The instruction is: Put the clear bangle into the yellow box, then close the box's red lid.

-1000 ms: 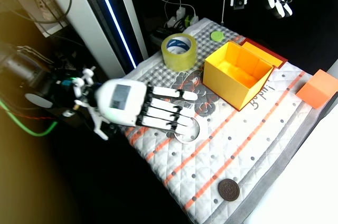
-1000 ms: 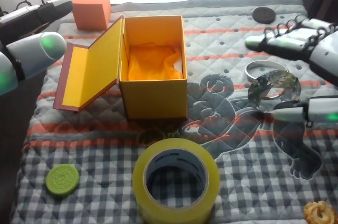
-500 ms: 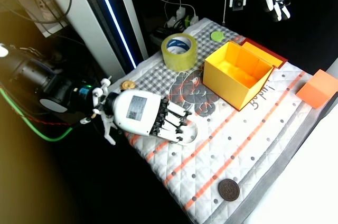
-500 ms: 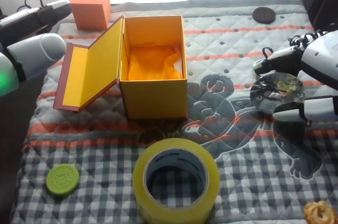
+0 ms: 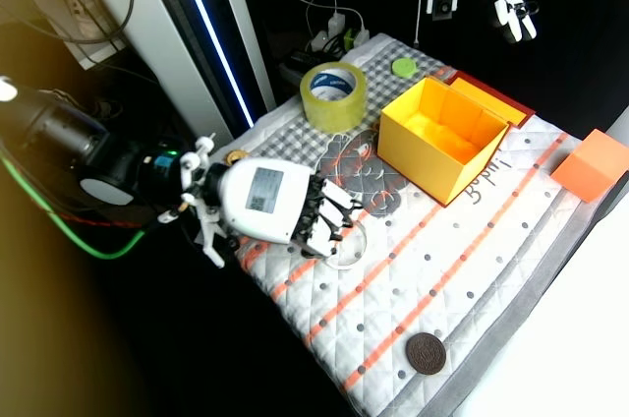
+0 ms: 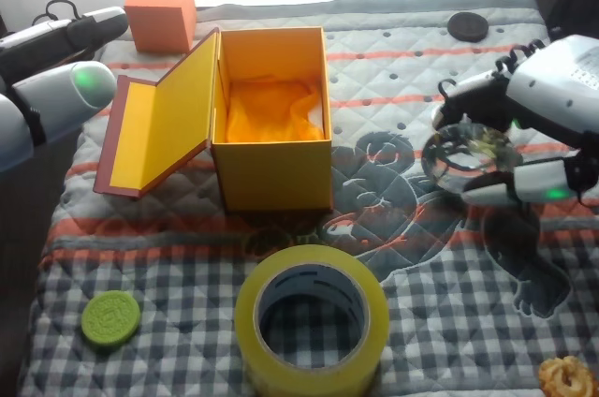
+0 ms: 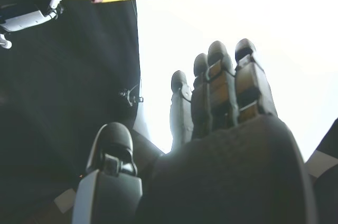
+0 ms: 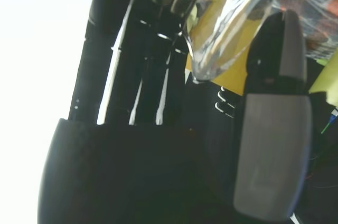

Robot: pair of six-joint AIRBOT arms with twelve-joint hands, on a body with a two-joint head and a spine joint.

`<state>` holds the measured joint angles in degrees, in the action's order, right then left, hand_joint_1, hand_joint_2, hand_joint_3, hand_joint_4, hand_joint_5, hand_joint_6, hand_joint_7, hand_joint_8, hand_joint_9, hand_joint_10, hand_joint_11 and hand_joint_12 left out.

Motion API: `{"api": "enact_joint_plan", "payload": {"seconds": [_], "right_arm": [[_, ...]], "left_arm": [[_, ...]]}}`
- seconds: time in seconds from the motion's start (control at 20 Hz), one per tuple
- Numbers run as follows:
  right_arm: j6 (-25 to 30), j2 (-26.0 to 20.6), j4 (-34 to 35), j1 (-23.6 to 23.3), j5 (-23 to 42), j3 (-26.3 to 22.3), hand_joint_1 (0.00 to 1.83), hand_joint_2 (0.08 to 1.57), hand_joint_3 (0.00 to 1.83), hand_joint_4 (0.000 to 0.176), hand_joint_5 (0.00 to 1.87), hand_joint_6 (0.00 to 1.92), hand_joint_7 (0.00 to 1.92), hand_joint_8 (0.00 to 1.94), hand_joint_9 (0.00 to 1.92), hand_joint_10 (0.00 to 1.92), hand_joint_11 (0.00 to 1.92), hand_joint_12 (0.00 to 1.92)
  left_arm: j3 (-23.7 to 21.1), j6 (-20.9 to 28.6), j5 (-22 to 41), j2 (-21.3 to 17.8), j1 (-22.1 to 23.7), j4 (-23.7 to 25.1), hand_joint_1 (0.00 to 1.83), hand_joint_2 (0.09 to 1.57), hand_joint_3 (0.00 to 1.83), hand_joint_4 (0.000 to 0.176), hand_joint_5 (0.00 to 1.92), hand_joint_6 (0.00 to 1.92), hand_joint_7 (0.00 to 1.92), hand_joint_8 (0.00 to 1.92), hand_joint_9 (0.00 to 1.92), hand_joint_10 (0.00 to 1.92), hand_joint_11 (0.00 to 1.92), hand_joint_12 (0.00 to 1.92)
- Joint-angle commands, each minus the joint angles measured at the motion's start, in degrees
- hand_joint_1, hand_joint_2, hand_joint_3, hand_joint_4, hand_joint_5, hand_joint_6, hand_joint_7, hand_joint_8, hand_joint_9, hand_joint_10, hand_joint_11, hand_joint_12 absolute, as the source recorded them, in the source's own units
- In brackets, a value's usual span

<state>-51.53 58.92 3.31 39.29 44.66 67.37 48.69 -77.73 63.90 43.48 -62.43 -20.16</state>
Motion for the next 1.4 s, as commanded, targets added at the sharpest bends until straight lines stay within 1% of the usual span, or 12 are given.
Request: {"api": "enact_joint_plan", "payload": {"seconds": [0.0,0.05,0.1,0.35,0.6,0.8,0.9,1.0,1.15,1.2,1.25,1.35], "right_arm": [[0.28,-0.57,0.51,-1.52,11.19,-0.02,1.16,1.16,0.0,0.0,0.87,1.1,1.23,0.37,1.43,0.03,1.13,0.74],[0.74,-0.57,-0.18,-2.44,12.46,-0.09,1.14,1.17,0.0,0.0,0.87,1.12,1.3,0.13,1.44,0.01,1.18,0.62],[1.39,-0.5,-0.94,-3.56,13.89,-0.11,1.13,1.18,0.0,0.0,0.87,1.14,1.33,0.02,1.41,0.0,1.17,0.56],[1.85,3.56,-2.09,-9.19,15.75,1.75,1.13,1.17,0.0,0.0,0.89,1.11,1.38,0.01,1.46,0.01,1.21,0.67],[2.75,6.08,-5.82,-15.11,14.83,3.26,1.13,1.16,0.0,0.0,0.89,1.1,1.39,0.0,1.48,0.01,1.26,0.57],[2.75,7.36,-7.75,-16.83,14.24,3.52,1.13,1.17,0.0,0.0,0.89,1.11,1.41,0.0,1.51,0.01,1.3,0.61],[2.75,8.16,-8.97,-17.48,13.62,3.58,1.13,1.18,0.0,0.0,0.87,1.14,1.39,0.0,1.51,0.01,1.3,0.62],[2.75,8.95,-9.51,-17.76,13.53,3.66,1.14,1.16,0.0,0.0,0.9,1.09,1.37,0.0,1.5,0.0,1.29,0.62],[2.75,10.74,-9.96,-17.85,13.37,3.74,1.14,1.15,0.0,0.0,0.93,1.04,1.38,0.01,1.5,0.0,1.3,0.63],[2.77,11.54,-10.07,-17.85,13.32,3.83,1.25,1.08,0.0,0.0,0.95,0.91,1.28,0.52,1.52,0.0,1.31,0.64],[2.99,12.61,-10.2,-17.85,13.31,4.05,1.27,1.08,0.0,0.0,0.93,0.92,1.21,0.72,1.52,0.0,1.33,0.67],[3.22,13.33,-10.23,-17.85,13.23,4.21,1.26,1.09,0.0,0.0,0.91,0.96,1.18,0.79,1.49,0.0,1.29,0.64]], "left_arm": [[0.19,0.64,7.27,0.38,0.45,0.4,0.01,1.18,0.0,0.136,0.26,0.0,0.22,0.0,0.24,0.0,0.07,0.07],[0.21,0.67,7.27,0.38,0.44,0.4,0.01,1.18,0.0,0.133,0.26,0.0,0.22,0.0,0.24,0.0,0.07,0.07],[0.25,0.67,7.27,0.39,0.43,0.4,0.0,1.18,0.0,0.146,0.25,0.0,0.21,0.0,0.22,0.0,0.05,0.07],[0.73,0.76,7.27,0.74,0.47,0.35,0.07,1.17,0.0,0.14,0.28,0.01,0.25,0.01,0.26,0.01,0.05,0.09],[1.1,0.84,7.18,1.18,0.93,0.45,0.04,1.17,0.0,0.162,0.26,0.0,0.23,0.0,0.24,0.0,0.03,0.1],[1.54,1.04,6.9,1.56,1.08,0.41,0.04,1.17,0.0,0.135,0.29,0.01,0.23,0.0,0.23,0.0,0.02,0.12],[1.64,1.09,7.06,1.64,1.1,0.39,0.06,1.17,0.0,0.131,0.3,0.0,0.25,0.0,0.25,0.0,0.0,0.26],[1.8,1.14,7.04,1.77,1.21,0.38,0.03,1.18,0.0,0.14,0.27,0.0,0.25,0.0,0.25,0.0,0.0,0.26],[2.09,1.32,6.92,2.15,1.25,0.33,0.01,1.19,0.0,0.135,0.27,0.0,0.23,0.0,0.24,0.0,0.0,0.26],[2.25,1.55,6.86,2.28,1.31,0.33,0.0,1.19,0.0,0.138,0.27,0.0,0.23,0.0,0.24,0.0,0.0,0.25],[2.52,1.98,6.85,2.5,1.45,0.34,0.0,1.19,0.0,0.144,0.27,0.0,0.24,0.0,0.24,0.0,0.0,0.25],[2.79,2.14,6.85,2.74,1.84,0.37,0.03,1.18,0.0,0.151,0.28,0.0,0.25,0.0,0.25,0.0,0.0,0.26]]}}
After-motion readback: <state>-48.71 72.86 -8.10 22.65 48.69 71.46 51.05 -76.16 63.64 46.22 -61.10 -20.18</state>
